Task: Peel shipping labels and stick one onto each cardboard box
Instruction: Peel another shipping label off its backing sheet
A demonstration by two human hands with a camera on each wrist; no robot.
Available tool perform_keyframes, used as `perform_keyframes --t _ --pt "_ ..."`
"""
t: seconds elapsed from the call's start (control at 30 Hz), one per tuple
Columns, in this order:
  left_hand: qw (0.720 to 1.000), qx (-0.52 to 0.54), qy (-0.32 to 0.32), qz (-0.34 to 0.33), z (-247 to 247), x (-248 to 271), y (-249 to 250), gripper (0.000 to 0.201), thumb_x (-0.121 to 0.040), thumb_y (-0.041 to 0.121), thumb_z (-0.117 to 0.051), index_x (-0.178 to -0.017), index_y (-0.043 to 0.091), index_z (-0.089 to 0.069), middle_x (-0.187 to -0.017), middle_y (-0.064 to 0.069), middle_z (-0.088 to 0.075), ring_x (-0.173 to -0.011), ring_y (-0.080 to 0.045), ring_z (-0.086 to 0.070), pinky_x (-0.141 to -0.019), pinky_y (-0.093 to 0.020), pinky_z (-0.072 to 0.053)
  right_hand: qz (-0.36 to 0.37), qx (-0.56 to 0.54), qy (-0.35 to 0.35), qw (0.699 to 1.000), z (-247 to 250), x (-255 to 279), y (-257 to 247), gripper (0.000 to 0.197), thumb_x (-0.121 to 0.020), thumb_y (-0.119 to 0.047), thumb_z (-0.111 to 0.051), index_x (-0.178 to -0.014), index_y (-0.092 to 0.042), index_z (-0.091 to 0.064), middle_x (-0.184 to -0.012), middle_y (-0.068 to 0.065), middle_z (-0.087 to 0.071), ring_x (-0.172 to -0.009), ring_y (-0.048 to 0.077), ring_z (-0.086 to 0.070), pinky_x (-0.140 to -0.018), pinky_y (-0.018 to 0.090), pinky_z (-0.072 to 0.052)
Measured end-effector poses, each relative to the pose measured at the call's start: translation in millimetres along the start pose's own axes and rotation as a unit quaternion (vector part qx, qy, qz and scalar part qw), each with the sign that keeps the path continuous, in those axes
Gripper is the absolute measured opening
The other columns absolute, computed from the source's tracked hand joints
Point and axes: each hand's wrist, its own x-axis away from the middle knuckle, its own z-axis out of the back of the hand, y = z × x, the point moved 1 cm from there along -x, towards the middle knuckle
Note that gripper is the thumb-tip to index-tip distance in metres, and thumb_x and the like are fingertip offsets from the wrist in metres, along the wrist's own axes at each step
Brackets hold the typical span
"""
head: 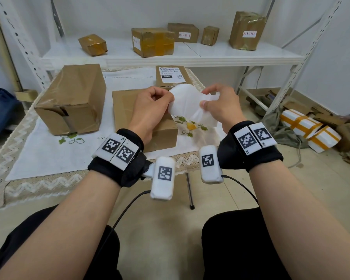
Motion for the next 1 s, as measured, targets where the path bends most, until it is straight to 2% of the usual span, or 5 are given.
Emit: perform_keyframes --t 0.17,0.27,0.6,0.83,1.0 --pt "0.998 -0.036 -0.042 -0.041 0.9 3.1 2.0 0.030 -0.095 0.003 -0.054 -0.113 0.027 -0.051 -0.106 -0.004 -0.069 -0.086 -0.012 -0.061 -0.064 -0.018 -0.052 -0.004 0.005 -0.024 1.000 1.0 2.1 0.0 0.017 -0.084 -0.006 -0.072 -0.093 -0.019 -0.066 -0.107 0.004 -0.060 -0.093 0.018 -0.054 -0.064 0.022 -0.043" --pt "0.994 -0.057 -0.064 -0.066 -0.7 5.2 3.0 0.035 -0.094 -0.001 -0.048 -0.114 0.028 -0.053 -0.119 0.000 -0.065 -0.096 -0.011 -0.061 -0.060 -0.014 -0.047 -0.016 0.002 -0.056 0.998 -3.1 4.2 -1.8 0.015 -0.080 -0.010 -0.074 -0.078 -0.020 -0.063 -0.084 0.002 -0.064 -0.079 0.019 -0.060 -0.066 0.026 -0.047" --pt "0.986 -0.104 -0.058 -0.119 -1.9 2.5 -3.2 0.038 -0.089 -0.004 -0.048 -0.093 0.022 -0.075 -0.098 0.019 -0.066 -0.103 -0.012 -0.060 -0.079 -0.023 -0.047 0.001 -0.036 -0.093 0.995 -11.1 11.1 -10.8 0.025 -0.087 -0.034 -0.071 -0.081 -0.011 -0.070 -0.076 -0.005 -0.055 -0.070 0.008 -0.049 -0.062 0.020 -0.038" --pt "0.986 -0.120 -0.027 -0.116 -1.5 -1.5 -6.6 0.032 -0.091 0.003 -0.055 -0.097 0.025 -0.078 -0.096 0.019 -0.063 -0.081 -0.009 -0.058 -0.068 -0.019 -0.046 0.024 -0.032 -0.107 0.993 -10.9 7.7 -6.4 0.016 -0.086 -0.022 -0.075 -0.072 -0.022 -0.069 -0.076 -0.004 -0.067 -0.073 0.014 -0.062 -0.067 0.025 -0.045" --pt "0.989 -0.105 -0.025 -0.100 -0.7 -1.6 -7.7 0.029 -0.093 0.008 -0.057 -0.099 0.026 -0.079 -0.098 0.020 -0.065 -0.081 0.000 -0.060 -0.059 -0.012 -0.042 0.026 -0.046 -0.107 0.993 -11.8 6.5 -6.3 0.008 -0.087 -0.018 -0.076 -0.080 -0.021 -0.072 -0.099 0.006 -0.072 -0.089 0.023 -0.069 -0.076 0.030 -0.052"
